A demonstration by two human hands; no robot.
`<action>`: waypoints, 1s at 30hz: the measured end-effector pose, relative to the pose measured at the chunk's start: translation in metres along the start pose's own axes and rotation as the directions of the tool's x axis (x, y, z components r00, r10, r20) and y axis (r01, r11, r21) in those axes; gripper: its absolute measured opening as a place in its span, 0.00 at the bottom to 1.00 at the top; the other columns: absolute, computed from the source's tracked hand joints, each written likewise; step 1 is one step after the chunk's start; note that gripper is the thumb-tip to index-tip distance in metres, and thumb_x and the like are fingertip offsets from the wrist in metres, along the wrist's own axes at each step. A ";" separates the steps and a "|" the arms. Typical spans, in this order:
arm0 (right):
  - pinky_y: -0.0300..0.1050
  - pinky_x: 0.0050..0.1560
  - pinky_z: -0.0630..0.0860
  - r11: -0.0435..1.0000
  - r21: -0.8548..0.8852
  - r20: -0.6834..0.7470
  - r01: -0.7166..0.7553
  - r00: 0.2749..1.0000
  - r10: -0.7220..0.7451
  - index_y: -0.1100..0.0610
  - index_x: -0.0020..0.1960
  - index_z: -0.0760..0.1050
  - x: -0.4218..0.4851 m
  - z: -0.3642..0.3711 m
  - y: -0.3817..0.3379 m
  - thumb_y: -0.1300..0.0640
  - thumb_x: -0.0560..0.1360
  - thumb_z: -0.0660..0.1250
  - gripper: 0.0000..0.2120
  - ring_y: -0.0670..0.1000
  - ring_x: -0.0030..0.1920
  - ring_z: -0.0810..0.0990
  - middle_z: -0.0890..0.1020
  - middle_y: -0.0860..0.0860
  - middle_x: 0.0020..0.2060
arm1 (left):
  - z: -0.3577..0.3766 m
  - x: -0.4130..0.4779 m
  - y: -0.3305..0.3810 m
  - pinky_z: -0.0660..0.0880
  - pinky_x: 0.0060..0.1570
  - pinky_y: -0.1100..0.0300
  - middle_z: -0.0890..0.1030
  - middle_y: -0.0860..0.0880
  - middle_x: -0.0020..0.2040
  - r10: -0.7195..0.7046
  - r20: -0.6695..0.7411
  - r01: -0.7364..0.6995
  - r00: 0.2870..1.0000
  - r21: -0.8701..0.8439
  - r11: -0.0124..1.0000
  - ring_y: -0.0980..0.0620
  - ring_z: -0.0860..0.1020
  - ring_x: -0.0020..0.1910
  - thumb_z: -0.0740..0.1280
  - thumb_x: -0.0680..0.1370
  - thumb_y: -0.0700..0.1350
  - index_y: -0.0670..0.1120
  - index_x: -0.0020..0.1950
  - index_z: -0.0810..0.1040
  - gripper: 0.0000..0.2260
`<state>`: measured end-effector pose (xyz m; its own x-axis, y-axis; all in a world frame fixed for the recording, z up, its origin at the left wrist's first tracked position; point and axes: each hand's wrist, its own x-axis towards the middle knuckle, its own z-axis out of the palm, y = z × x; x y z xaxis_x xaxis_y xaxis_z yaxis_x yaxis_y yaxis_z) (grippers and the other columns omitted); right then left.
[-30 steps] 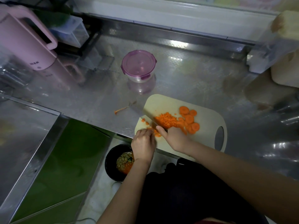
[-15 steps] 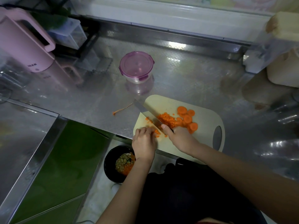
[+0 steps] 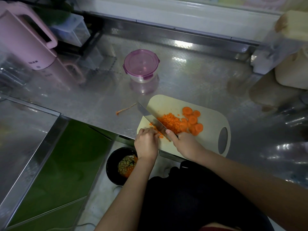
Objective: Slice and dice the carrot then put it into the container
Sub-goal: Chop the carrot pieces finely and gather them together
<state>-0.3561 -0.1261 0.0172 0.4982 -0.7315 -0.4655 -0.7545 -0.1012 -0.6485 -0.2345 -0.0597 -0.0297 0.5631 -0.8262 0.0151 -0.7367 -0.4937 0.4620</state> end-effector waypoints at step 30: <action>0.41 0.39 0.63 0.998 -0.014 0.017 -0.055 0.998 0.055 0.58 0.26 0.63 0.015 0.004 0.001 0.42 0.81 0.51 0.29 0.54 0.34 0.71 0.70 0.53 0.26 | 0.010 -0.003 -0.005 0.62 0.40 0.58 0.79 0.48 0.34 0.058 -0.103 -0.058 0.993 0.002 0.998 0.44 0.76 0.36 0.73 0.67 0.39 0.45 0.37 0.80 0.03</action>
<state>-0.3479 -0.1343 0.0067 0.4631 -0.7241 -0.5111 -0.7868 -0.0705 -0.6131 -0.2360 -0.0576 -0.0412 0.5551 -0.8211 0.1328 -0.7688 -0.4456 0.4586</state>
